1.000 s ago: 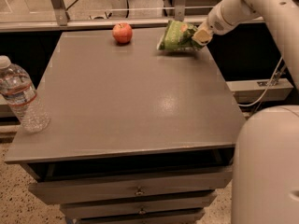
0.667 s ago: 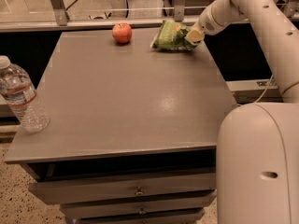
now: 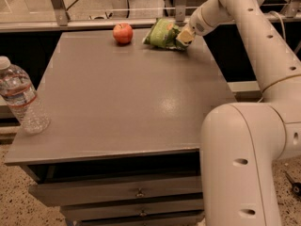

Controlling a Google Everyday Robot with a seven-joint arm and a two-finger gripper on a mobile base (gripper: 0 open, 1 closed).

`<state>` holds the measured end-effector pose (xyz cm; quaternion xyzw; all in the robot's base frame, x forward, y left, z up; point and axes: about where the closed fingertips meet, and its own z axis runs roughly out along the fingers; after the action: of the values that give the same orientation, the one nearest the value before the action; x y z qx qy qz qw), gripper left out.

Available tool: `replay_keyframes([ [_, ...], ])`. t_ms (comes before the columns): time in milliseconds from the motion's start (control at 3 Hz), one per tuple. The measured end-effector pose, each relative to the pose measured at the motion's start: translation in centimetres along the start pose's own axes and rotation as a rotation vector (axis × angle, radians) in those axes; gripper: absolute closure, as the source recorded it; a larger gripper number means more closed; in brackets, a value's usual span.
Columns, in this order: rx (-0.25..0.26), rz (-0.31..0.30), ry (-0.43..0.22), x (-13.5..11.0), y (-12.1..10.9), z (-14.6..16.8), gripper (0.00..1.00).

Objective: Move green jalapeno chip bag near apple

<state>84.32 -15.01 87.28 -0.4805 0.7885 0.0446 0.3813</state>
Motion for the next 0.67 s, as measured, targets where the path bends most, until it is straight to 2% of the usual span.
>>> replay_keyframes([
  [333, -0.043, -0.013, -0.011, -1.4, 1.2, 0.9, 0.87],
  [667, -0.085, -0.027, -0.009, -2.2, 2.4, 1.5, 0.64],
])
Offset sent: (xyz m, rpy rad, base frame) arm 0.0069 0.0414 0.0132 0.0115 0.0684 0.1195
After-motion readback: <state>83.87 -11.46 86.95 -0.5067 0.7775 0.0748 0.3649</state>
